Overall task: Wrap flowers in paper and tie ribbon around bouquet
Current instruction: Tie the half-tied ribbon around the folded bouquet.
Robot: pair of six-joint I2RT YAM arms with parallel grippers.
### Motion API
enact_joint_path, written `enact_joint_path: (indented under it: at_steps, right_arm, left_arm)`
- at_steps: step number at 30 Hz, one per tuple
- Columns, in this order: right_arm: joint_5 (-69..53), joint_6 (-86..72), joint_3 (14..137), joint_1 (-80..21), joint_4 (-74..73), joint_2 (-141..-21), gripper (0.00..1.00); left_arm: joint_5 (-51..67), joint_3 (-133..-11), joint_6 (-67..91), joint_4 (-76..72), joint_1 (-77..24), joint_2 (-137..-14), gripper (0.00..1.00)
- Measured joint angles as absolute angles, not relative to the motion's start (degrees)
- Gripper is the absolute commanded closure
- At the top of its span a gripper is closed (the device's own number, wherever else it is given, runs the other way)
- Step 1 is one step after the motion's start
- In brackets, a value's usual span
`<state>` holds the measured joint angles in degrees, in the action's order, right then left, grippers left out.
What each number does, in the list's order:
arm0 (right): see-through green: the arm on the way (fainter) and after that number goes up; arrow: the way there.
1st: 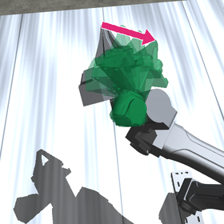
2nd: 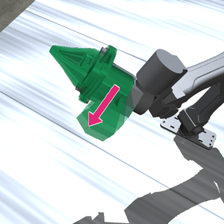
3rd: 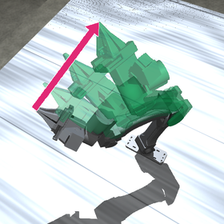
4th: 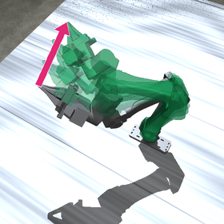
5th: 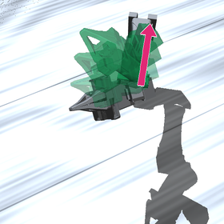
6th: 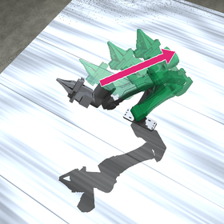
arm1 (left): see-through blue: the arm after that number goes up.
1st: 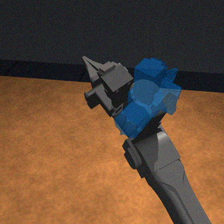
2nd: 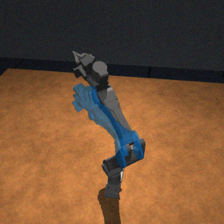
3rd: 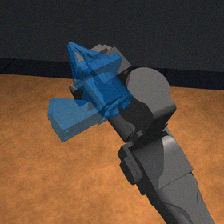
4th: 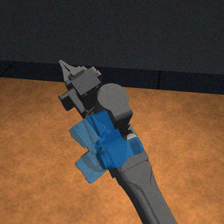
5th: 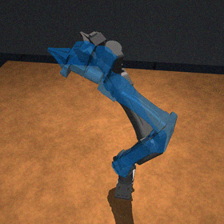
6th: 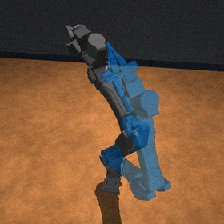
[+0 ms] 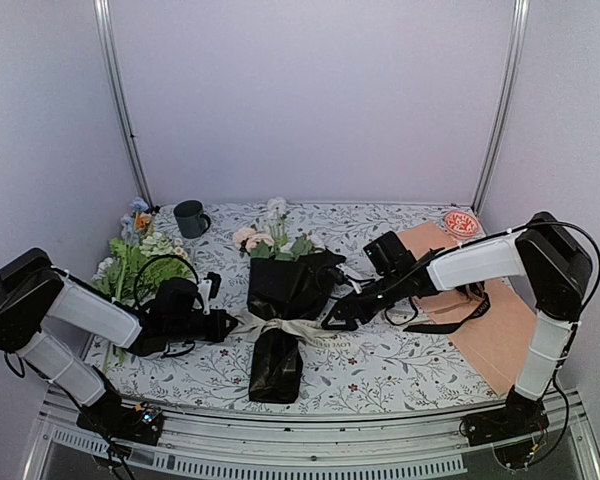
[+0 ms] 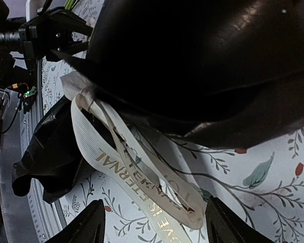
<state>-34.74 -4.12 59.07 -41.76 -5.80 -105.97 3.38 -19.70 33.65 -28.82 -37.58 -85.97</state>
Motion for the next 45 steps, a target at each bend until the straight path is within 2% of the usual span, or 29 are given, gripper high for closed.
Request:
enact_joint_path:
  at_steps: [8,9,10,12,13,14,15,32,40,41,42,43,44,45]
  right_arm:
    - [-32.51,1.08,60.4,-43.55,-5.15,-110.34,0.32]
    - [-32.01,1.58,60.4,-43.72,-5.08,-110.37,0.36]
    - [-31.59,2.02,60.4,-43.99,-4.99,-110.41,0.47]
    - [-30.65,2.96,60.4,-44.69,-4.67,-110.72,0.8]
    - [-30.17,3.18,60.4,-44.99,-4.47,-111.04,0.92]
    - [-29.58,3.11,60.38,-45.15,-4.45,-111.31,0.98]
    - [-28.88,3.07,60.27,-45.39,-4.36,-111.53,0.99]
    - [-27.57,-1.32,48.73,-43.94,-0.03,-103.96,0.99]
    - [-28.69,-3.22,47.4,-41.41,0.36,-103.0,1.0]
    - [-28.88,-3.27,47.4,-41.36,0.19,-102.94,0.99]
    - [-29.04,-3.33,47.4,-41.28,-0.05,-102.8,0.94]
    - [-29.12,-3.42,47.4,-41.15,-0.23,-102.63,0.81]
    - [-29.3,-3.44,47.4,-40.82,-0.71,-102.26,0.68]
    - [-29.12,-4.08,47.4,-40.38,-1.39,-101.78,0.53]
  left_arm:
    - [3.64,-19.7,33.65,-28.86,-37.58,-86.19,1.0]
    - [3.73,-19.7,33.65,-28.84,-37.58,-86.3,1.0]
    - [3.84,-19.7,33.65,-28.84,-37.58,-86.37,1.0]
    - [4.01,-19.7,33.63,-28.88,-37.58,-86.48,1.0]
    - [4.08,-19.7,33.63,-28.88,-37.58,-86.61,1.0]
    - [4.12,-19.7,33.61,-28.86,-37.58,-86.74,1.0]
    - [4.14,-19.7,33.61,-28.86,-37.58,-86.83,1.0]
    - [4.71,-19.88,37.12,-29.34,-35.53,-89.17,1.0]
    - [5.93,-19.88,37.1,-29.34,-35.38,-89.17,1.0]
    - [6.35,-19.88,36.97,-29.39,-35.33,-89.17,1.0]
    - [6.96,-19.86,36.8,-29.43,-35.31,-89.17,0.99]
    - [7.53,-19.86,36.58,-29.5,-35.29,-89.17,0.81]
    - [7.94,-19.86,36.38,-29.56,-35.31,-89.14,0.71]
    - [7.99,-19.81,35.75,-29.39,-35.29,-89.06,0.5]
